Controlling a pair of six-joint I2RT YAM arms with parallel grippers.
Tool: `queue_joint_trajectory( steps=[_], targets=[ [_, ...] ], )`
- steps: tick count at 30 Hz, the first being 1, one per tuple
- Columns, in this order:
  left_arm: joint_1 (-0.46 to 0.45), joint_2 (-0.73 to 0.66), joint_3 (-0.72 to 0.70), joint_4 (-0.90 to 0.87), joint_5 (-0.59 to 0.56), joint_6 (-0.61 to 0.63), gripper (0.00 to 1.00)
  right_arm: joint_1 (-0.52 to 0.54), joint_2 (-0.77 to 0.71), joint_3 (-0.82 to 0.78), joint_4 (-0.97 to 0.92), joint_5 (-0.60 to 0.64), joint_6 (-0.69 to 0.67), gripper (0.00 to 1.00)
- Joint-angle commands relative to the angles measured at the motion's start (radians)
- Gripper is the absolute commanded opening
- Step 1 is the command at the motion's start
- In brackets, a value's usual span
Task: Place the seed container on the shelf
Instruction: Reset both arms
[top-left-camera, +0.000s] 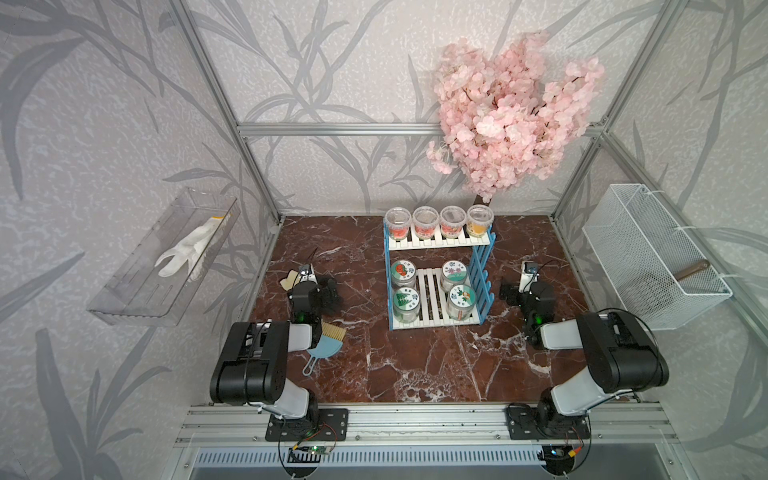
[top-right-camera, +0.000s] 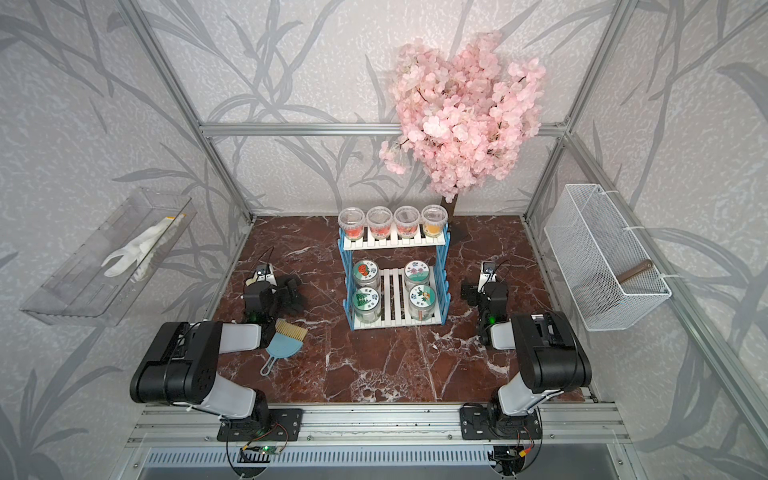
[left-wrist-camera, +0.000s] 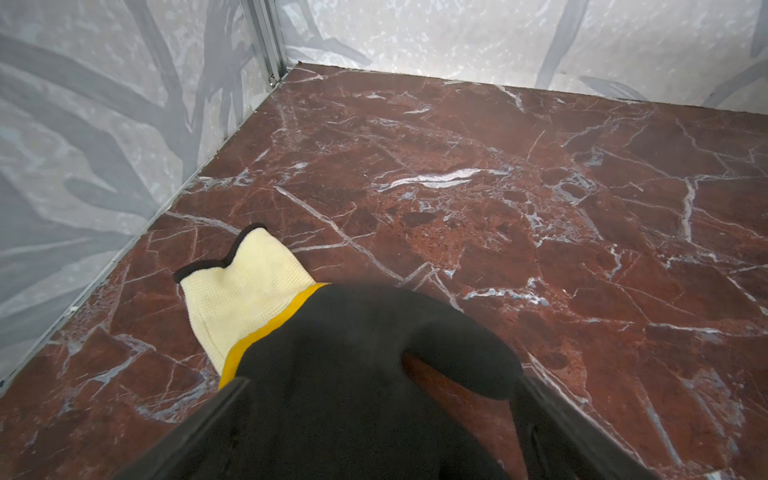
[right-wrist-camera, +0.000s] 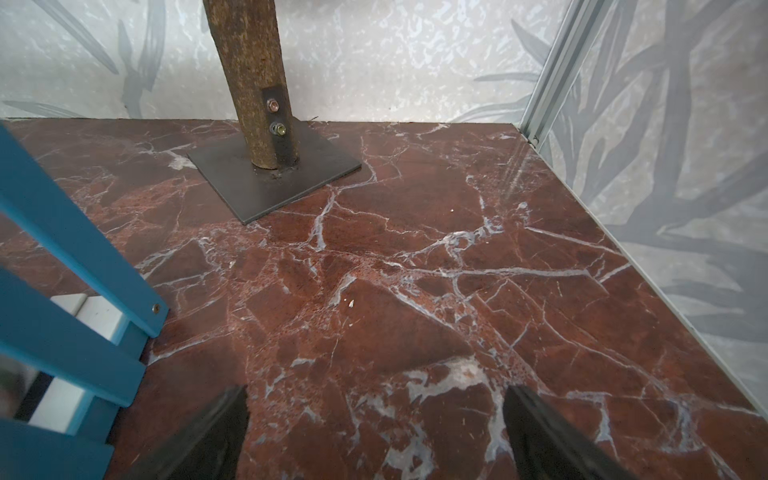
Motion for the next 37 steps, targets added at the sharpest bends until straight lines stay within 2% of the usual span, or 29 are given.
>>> queue_joint_trajectory(
  steps=[1, 11, 37],
  targets=[
    [-0.008, -0.002, 0.020, 0.040, -0.076, -0.011, 1.00, -0.003, -0.003, 0.015, 0.011, 0.002, 0.009, 0.99],
    [-0.034, -0.002, 0.017, 0.048, -0.141, -0.003, 1.00, -0.003, -0.004, 0.014, 0.015, 0.002, 0.008, 0.99],
    [-0.034, -0.001, 0.019, 0.046, -0.142, -0.004, 1.00, -0.003, -0.005, 0.014, 0.015, 0.002, 0.008, 0.99]
  ],
)
